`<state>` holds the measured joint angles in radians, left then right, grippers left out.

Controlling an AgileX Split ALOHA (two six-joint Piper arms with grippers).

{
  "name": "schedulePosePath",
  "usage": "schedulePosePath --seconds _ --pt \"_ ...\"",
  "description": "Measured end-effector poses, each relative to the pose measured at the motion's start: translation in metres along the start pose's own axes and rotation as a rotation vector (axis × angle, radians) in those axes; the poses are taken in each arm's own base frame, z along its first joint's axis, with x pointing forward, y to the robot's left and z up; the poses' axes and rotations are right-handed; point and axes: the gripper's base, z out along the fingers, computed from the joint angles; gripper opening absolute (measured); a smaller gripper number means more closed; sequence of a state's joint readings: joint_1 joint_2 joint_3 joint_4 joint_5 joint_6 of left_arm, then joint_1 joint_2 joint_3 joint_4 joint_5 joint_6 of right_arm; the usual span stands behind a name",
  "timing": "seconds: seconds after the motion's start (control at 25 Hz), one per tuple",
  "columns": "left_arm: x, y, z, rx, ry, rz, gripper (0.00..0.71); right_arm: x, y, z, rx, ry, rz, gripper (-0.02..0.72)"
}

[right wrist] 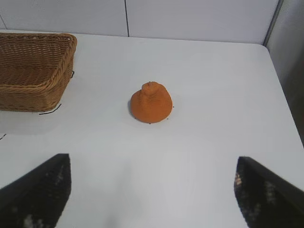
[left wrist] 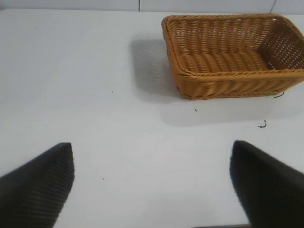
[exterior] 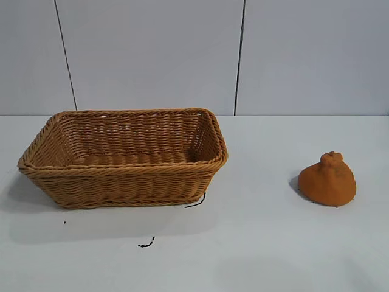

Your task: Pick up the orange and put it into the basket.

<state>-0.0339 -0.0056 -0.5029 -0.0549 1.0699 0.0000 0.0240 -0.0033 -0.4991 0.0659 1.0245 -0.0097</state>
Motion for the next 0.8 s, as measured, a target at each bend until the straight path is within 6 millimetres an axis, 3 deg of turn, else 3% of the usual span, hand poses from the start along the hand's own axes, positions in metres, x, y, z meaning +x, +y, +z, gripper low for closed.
schedulePosePath --seconds 0.32,0.44,0.68,0.8 --pt "0.0 0.0 0.0 0.0 0.0 0.0 0.639 -0.001 -0.001 0.001 0.009 0.012 -0.005 0.661" --pt "0.0 0.0 0.0 0.0 0.0 0.0 0.639 -0.017 -0.002 0.009 0.018 0.082 0.004 0.661" --pt "0.0 0.0 0.0 0.0 0.0 0.0 0.639 -0.072 -0.004 0.055 0.039 0.323 0.008 0.661" --pt "0.0 0.0 0.0 0.0 0.0 0.0 0.639 -0.099 -0.006 0.096 0.042 0.458 0.033 0.661"
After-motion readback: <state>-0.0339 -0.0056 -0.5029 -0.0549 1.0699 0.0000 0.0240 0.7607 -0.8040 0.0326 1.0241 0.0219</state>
